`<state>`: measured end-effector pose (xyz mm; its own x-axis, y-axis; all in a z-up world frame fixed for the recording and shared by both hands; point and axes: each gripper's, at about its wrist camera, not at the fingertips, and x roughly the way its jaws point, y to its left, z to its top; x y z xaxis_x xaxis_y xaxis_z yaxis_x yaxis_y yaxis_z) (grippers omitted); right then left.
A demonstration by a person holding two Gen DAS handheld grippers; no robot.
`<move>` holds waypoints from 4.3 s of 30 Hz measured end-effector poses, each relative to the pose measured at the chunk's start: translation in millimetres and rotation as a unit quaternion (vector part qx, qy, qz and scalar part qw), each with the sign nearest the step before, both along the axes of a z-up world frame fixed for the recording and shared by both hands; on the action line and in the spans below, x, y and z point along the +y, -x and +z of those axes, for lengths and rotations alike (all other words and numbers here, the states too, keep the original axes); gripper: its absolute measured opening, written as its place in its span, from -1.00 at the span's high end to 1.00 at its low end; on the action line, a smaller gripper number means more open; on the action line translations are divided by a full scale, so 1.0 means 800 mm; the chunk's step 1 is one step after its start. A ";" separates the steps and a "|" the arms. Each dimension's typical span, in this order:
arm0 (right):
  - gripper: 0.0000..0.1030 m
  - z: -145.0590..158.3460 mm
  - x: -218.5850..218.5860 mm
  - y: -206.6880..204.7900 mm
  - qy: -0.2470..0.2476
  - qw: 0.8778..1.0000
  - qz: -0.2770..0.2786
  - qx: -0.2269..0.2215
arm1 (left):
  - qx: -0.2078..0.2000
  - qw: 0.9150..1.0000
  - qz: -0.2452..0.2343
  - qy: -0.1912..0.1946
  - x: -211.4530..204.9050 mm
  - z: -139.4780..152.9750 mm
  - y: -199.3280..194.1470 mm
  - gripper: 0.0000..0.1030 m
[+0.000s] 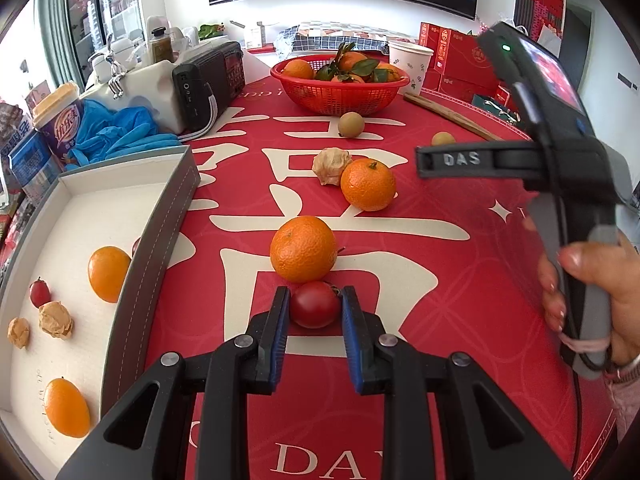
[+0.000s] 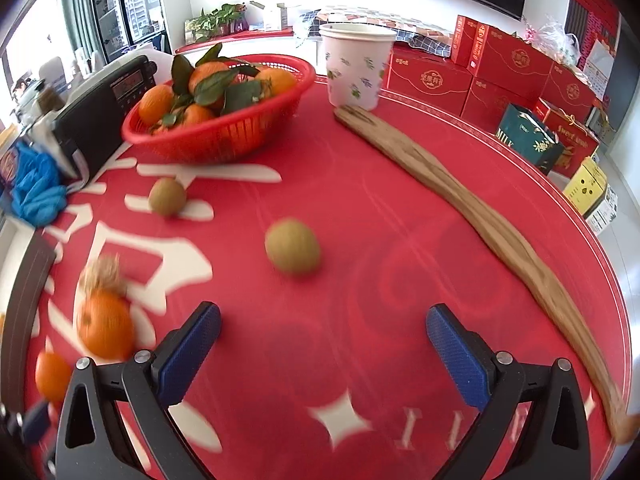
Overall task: Organize fruits
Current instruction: 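Grasp a brown round fruit with the right tool while the left tool holds the tomato, then hold the tomato and brown fruit in both tools above the table, then carry both fruits over the white tray and open both tools to drop them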
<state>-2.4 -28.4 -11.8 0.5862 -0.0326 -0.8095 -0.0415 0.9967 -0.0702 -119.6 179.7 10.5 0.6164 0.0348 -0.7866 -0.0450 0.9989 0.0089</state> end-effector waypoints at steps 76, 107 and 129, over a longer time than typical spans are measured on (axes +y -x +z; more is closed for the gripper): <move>0.45 0.022 -0.006 0.146 -0.122 0.989 0.057 -0.056 | -0.041 0.999 -0.001 -0.009 0.006 0.017 0.034 0.48; 0.45 0.076 0.194 0.118 -0.092 0.972 0.210 -0.055 | -0.093 0.975 0.196 0.040 0.199 0.073 0.043 0.48; 0.45 0.045 0.341 0.063 -0.083 0.962 0.259 0.025 | -0.036 0.959 0.275 0.061 0.271 0.042 0.037 0.48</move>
